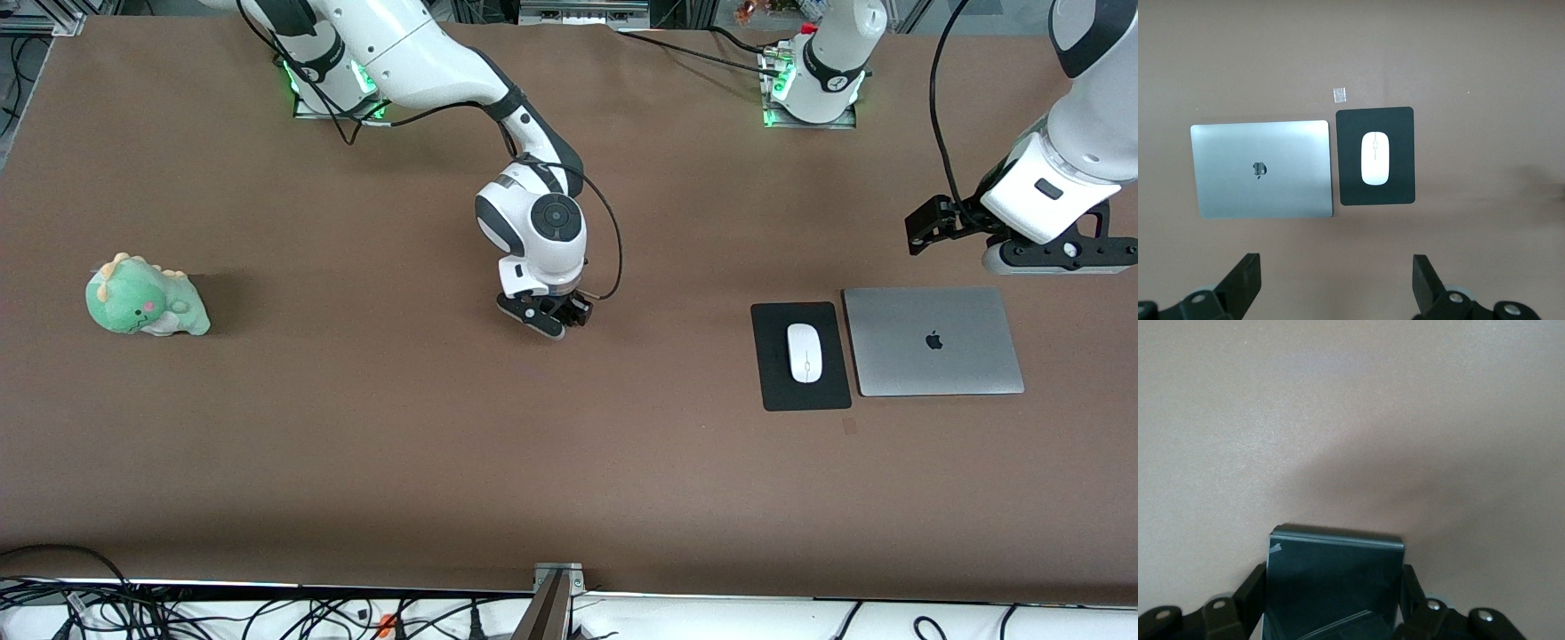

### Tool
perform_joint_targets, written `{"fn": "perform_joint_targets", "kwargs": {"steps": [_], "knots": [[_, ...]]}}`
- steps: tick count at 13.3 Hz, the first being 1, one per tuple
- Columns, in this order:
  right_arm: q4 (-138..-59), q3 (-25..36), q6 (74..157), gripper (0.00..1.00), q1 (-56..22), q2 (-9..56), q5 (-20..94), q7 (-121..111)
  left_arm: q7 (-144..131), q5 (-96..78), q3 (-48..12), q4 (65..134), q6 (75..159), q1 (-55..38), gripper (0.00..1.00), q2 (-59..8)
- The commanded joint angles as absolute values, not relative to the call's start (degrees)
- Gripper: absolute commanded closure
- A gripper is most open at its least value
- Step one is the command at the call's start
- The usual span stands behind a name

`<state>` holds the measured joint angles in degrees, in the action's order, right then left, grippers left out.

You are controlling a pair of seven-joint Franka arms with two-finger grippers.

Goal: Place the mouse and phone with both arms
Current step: 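Lift the black phone with the right gripper and carry it toward the plush toy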

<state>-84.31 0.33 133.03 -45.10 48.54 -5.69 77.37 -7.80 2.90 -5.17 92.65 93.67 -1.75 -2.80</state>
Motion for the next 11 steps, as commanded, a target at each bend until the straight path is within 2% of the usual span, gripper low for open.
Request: {"fn": "perform_joint_targets", "kwargs": {"steps": [1, 4, 6, 11], "knots": [[-83.41, 0.79, 129.05, 0.51, -44.65, 47.99, -6.33, 72.97, -7.21, 1.76, -5.80, 91.85, 93.78, -0.88, 0.00, -3.16], [-78.59, 0.97, 117.56, 0.58, -42.20, 46.50, -5.63, 64.02, -7.21, 1.76, -5.80, 91.85, 93.78, -0.88, 0.00, -3.16], [-74.46, 0.88, 109.99, 0.58, -39.57, 45.88, -5.36, 55.59, -7.21, 1.76, -5.80, 91.85, 93.78, -0.88, 0.00, -3.16], [-74.18, 1.05, 103.55, 0.58, -29.64, 39.56, -4.57, 33.71, -7.21, 1.76, -5.80, 91.85, 93.78, -0.88, 0.00, -3.16]]}}
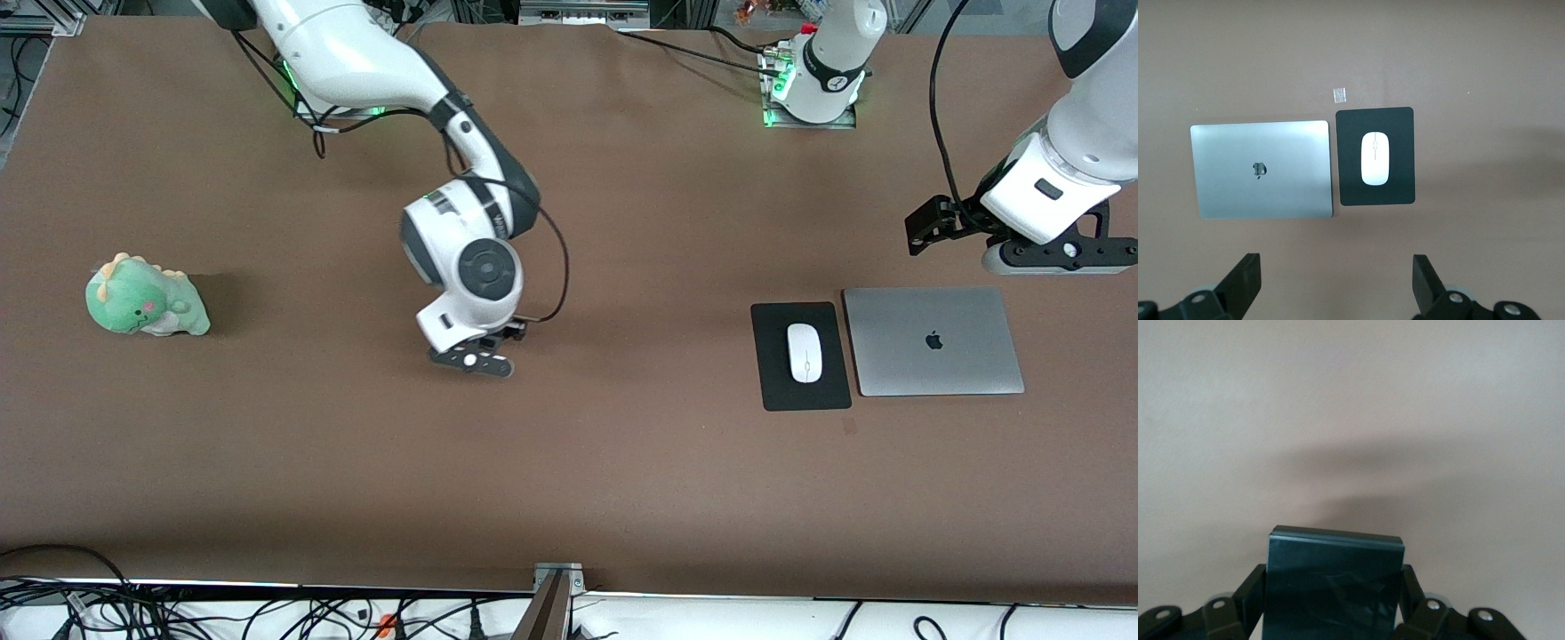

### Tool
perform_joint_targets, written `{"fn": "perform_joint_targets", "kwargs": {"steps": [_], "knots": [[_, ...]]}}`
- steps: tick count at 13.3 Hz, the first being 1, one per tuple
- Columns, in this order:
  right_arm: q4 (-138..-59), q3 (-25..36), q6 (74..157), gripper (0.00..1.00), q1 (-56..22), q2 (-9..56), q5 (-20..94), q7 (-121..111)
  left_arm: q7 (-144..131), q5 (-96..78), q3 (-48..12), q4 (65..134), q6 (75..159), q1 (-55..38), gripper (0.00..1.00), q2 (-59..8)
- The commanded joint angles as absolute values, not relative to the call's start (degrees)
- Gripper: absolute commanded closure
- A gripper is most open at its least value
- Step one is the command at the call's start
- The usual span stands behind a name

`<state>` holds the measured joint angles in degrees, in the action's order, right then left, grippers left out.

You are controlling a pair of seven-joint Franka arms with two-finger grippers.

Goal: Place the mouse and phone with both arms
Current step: 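Lift the black phone with the right gripper and carry it toward the plush toy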

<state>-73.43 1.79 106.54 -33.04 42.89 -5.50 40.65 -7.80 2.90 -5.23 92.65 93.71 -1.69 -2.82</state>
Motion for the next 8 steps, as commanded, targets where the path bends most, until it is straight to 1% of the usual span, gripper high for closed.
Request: {"fn": "perform_joint_targets", "kwargs": {"steps": [1, 5, 7, 8], "knots": [[-74.79, 1.05, 103.19, 0.58, -27.10, 38.07, -4.48, 29.66, -7.21, 1.76, -5.80, 91.85, 93.78, -0.88, 0.00, -3.16], [-79.18, 1.05, 105.63, 0.59, -19.09, 34.55, -3.25, 19.53, -7.21, 1.76, -5.80, 91.85, 93.78, -0.88, 0.00, -3.16], [-85.04, 1.05, 111.06, 0.59, -14.44, 32.10, -3.16, 13.92, -7.21, 1.76, -5.80, 91.85, 93.78, -0.88, 0.00, -3.08], [-89.78, 1.05, 114.75, 0.59, -12.41, 30.08, -3.16, 11.71, -7.21, 1.76, -5.80, 91.85, 93.78, -0.88, 0.00, -3.16]]}}
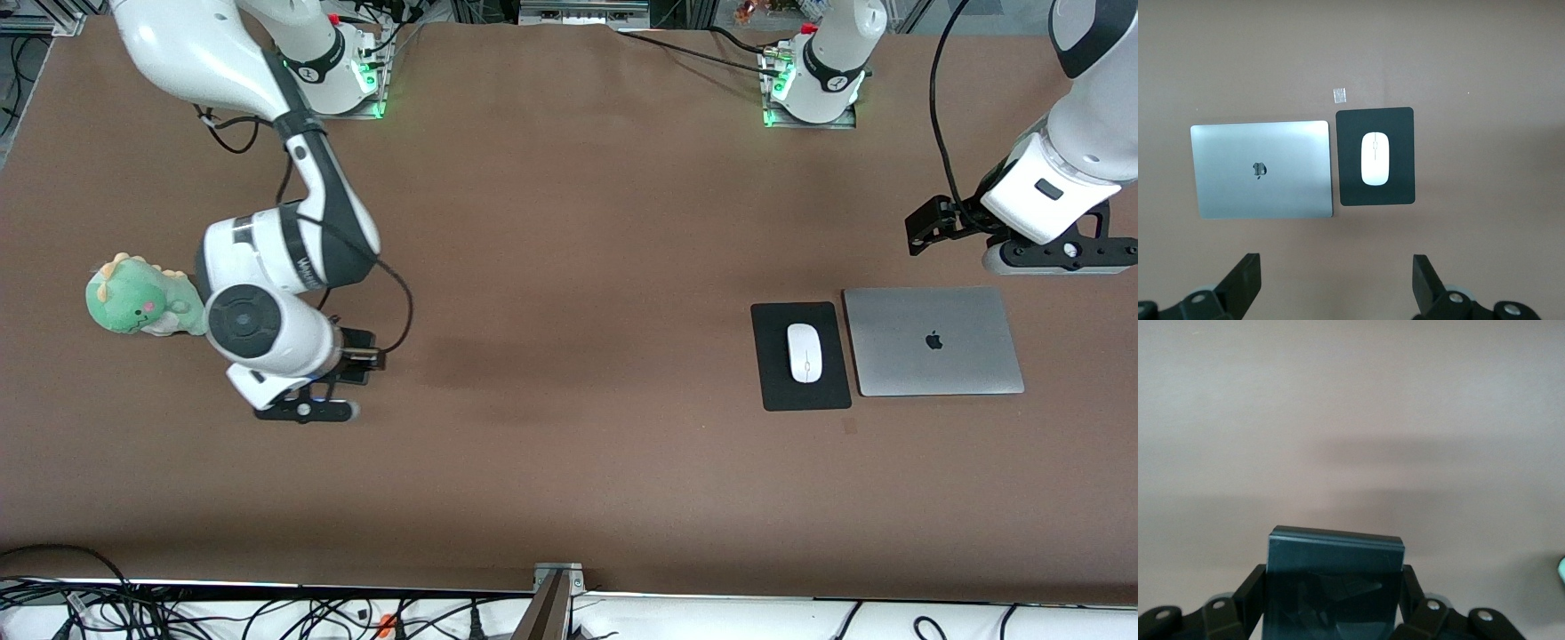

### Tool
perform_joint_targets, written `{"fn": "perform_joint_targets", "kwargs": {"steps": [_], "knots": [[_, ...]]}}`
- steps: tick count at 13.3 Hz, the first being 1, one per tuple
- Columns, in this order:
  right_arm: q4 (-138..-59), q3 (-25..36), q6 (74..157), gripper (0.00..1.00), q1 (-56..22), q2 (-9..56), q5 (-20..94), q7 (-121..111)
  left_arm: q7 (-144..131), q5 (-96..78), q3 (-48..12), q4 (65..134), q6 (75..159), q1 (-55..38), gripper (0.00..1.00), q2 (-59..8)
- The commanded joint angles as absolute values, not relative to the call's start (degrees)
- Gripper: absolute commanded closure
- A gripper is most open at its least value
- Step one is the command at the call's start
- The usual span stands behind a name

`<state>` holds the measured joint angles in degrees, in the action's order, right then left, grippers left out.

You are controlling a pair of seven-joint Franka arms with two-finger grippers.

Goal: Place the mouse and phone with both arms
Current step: 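Lower the phone onto the table beside the plush toy and open the right gripper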

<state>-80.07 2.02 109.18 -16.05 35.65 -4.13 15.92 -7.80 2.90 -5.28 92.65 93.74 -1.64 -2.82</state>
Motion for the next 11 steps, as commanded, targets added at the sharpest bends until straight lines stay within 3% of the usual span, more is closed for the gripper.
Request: {"fn": "perform_joint_targets", "kwargs": {"steps": [1, 5, 7, 9, 11], "knots": [[-94.70, 1.05, 118.61, 0.59, -10.74, 27.97, -3.16, 10.30, -7.12, 1.76, -5.80, 91.85, 93.78, -0.88, 0.00, -3.16], [-113.34, 2.37, 134.43, 0.59, -6.16, 21.19, -3.16, 7.30, -7.21, 1.76, -5.80, 91.85, 93.78, -0.88, 0.00, -3.16], [-120.02, 5.78, 142.43, 0.59, -6.06, 20.22, -3.16, 2.05, -7.29, 1.76, -5.89, 91.85, 93.78, -0.88, 0.00, -3.16], [-123.83, 6.68, 149.56, 0.59, -4.40, 20.65, -3.16, -2.00, -7.12, 1.84, -5.89, 91.85, 93.78, -0.88, 0.00, -3.16], [-124.71, 6.68, 150.99, 0.59, -2.56, 21.36, -3.16, -3.42, -7.12, 1.84, -5.89, 91.85, 93.78, -0.88, 0.00, -3.16]]}}
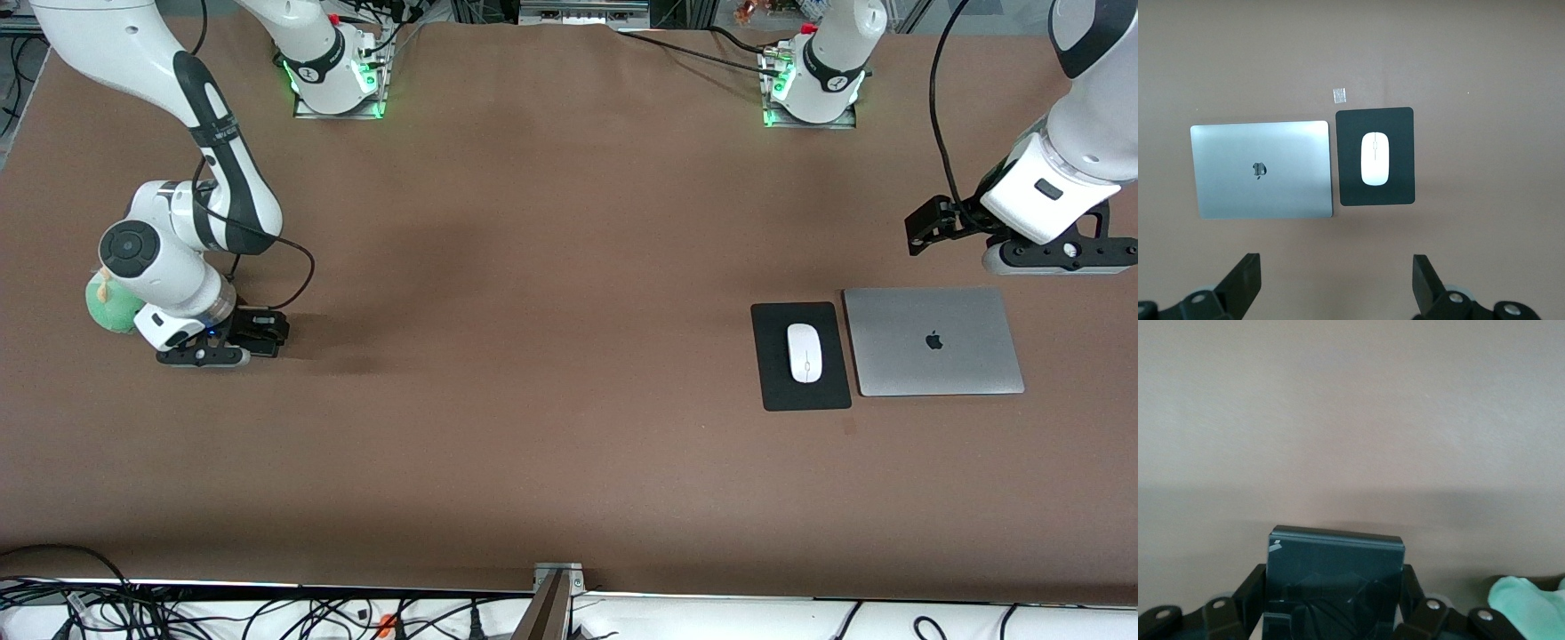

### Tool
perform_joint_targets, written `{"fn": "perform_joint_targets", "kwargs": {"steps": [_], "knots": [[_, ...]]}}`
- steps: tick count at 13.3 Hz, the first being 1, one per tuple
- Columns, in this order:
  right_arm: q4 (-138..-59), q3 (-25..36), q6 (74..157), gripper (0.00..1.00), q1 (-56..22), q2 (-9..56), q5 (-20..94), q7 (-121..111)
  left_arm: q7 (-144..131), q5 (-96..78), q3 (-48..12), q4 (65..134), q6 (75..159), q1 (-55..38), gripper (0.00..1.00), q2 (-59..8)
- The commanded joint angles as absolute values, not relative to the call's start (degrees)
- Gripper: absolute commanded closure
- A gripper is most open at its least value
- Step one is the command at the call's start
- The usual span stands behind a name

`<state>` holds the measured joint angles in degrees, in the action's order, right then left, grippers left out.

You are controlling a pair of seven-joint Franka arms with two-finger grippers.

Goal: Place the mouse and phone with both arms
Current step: 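Lower the phone onto the table beside the plush toy and open the right gripper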

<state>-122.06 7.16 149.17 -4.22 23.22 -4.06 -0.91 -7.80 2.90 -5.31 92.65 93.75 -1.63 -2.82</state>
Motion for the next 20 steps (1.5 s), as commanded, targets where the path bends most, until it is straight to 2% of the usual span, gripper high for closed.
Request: {"fn": "perform_joint_targets", "kwargs": {"steps": [1, 6, 8, 9, 10, 11, 13, 16, 18, 20], "knots": [[-125.59, 6.68, 152.65, 0.59, -2.03, 21.53, -3.16, -4.38, -7.12, 1.85, -5.89, 91.85, 93.78, -0.88, 0.00, -3.16], [-126.65, 6.68, 161.35, 0.56, -0.97, 26.09, -3.16, -5.27, -7.12, 1.85, -5.89, 91.85, 93.78, -0.88, 0.00, -3.16], [-126.65, 6.59, 162.16, 0.48, -0.44, 26.89, -3.25, -5.62, -7.03, 1.84, -5.89, 91.85, 93.78, -0.88, 0.00, -3.16], [-126.74, 6.59, 162.16, 0.41, -0.35, 26.98, -3.25, -5.71, -7.03, 1.76, -5.89, 91.85, 93.78, -0.88, 0.00, -3.08], [-126.74, 6.59, 162.07, 0.26, -0.35, 26.98, -3.16, -5.71, -7.03, 1.84, -5.89, 91.85, 93.78, -0.88, 0.00, -3.08], [-126.74, 6.59, 161.98, 0.00, -0.35, 26.98, -3.25, -5.71, -6.86, 1.85, -5.89, 91.85, 93.78, -0.88, 0.00, -3.08], [-126.65, 6.50, 161.28, 0.00, -0.44, 26.72, -3.25, -5.80, -6.77, 1.85, -5.89, 91.85, 93.78, -0.88, 0.00, -3.08], [-124.55, 5.37, 152.70, 0.00, -0.53, 23.39, -3.16, -5.71, -6.77, 1.85, -5.89, 91.84, 93.78, -0.88, 0.00, -3.08], [-121.57, 4.49, 144.80, 0.00, -0.53, 20.32, -0.11, -5.62, -6.77, 1.85, -5.89, 91.76, 93.78, -0.88, 0.00, -2.99], [-114.56, 3.87, 132.25, 0.00, -0.62, 17.94, 4.12, -5.71, -6.77, 1.85, -5.89, 91.76, 93.78, -0.88, 0.00, -2.99]]}}
